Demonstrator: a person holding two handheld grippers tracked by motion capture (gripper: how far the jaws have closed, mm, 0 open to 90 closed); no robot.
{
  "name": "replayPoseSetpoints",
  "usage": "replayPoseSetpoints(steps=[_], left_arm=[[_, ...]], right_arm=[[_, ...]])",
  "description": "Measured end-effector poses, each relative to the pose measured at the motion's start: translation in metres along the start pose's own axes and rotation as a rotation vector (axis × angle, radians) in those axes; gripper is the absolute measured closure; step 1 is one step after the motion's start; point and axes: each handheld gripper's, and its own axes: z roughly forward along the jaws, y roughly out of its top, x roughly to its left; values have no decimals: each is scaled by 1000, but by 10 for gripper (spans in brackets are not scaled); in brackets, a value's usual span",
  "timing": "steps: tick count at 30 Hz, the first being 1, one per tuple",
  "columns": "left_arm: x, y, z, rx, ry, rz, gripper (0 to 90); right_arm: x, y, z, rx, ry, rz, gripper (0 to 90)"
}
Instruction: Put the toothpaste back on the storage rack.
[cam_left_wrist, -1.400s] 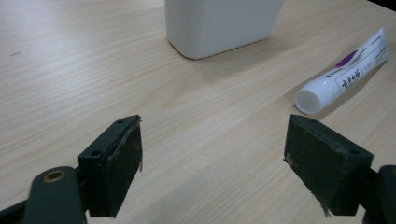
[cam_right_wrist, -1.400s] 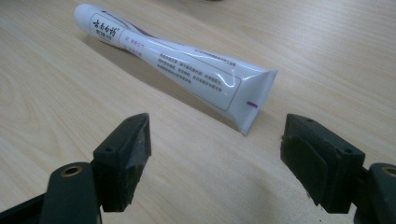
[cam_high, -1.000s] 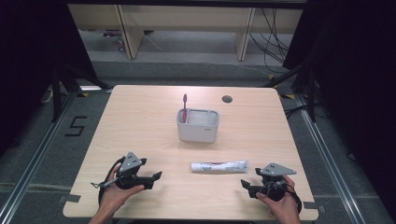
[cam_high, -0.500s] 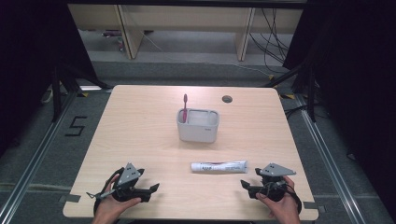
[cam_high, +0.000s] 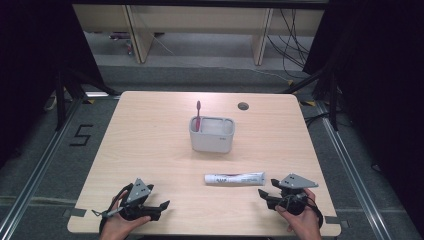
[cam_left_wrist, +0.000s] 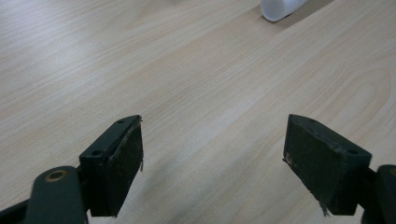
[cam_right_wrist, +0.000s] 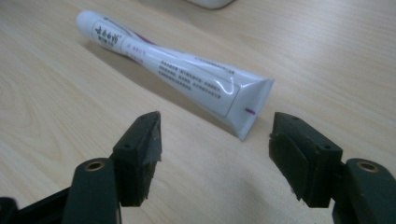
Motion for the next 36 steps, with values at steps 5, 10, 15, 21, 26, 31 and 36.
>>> replayPoseSetpoints(steps=[5,10,15,21,26,31,36], left_arm=[[-1,-2,1,7,-12,4,196],[0,-2,1,0,-9,6,197],[0,-2,1,6,-13,3,198],[1,-2,1,5,-2,0,200],[1,-3,2,2,0,6,203],[1,-2,0,-10,8,4,211],[2,-2,0,-10,10,3,211]], right_arm=[[4,12,1,-59,34,31,540],[10,24,6,-54,45,-9,652],[17,38,22,-42,56,-51,762],[31,56,49,-14,85,-85,843],[41,68,67,-5,108,-114,874],[49,74,82,15,116,-123,876],[59,83,98,47,134,-152,880]])
